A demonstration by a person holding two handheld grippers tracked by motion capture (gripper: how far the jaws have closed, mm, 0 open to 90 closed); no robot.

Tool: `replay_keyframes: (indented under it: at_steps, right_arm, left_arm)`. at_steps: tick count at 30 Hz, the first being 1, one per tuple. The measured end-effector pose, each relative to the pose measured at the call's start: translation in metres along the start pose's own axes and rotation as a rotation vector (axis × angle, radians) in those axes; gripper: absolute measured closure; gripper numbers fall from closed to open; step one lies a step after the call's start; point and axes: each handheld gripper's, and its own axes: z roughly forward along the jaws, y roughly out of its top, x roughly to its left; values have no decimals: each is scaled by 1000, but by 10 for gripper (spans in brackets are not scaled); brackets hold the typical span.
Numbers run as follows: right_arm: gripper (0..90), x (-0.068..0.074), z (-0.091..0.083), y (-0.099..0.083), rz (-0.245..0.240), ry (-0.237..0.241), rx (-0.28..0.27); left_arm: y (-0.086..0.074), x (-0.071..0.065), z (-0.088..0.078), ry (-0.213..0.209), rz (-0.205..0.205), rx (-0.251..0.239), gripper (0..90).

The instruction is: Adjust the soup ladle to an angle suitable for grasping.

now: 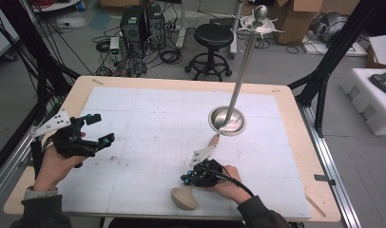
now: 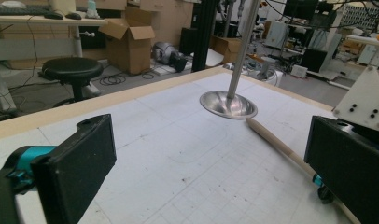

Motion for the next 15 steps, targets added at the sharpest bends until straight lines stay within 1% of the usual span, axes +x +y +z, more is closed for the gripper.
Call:
replay_keyframes:
  at_steps: [4,7,8,9,10,12,15]
  right_arm:
    - [900,4,-12,-11,14,-3,-7]
    - [900,6,-22,-18,13,-10,-16]
    - [900,7,-25,-20,12,-5,-17]
    - [900,8,-29,-22,18,-6,-16]
    - [900,8,-31,-24,11,-5,-19]
    - [900,9,-34,-27,17,-9,-16]
    - [900,11,-31,-29,-7,-11,8]
  left_arm:
    - [0,0,1,-2,2,5,26]
    - [0,0,1,0,3,7,26]
    - [0,0,1,-2,2,6,26]
    - [0,0,1,0,3,7,26]
    - [0,0,1,0,3,8,26]
    - [0,0,1,2,2,10,26]
    - [-1,-1,2,-2,4,9,26]
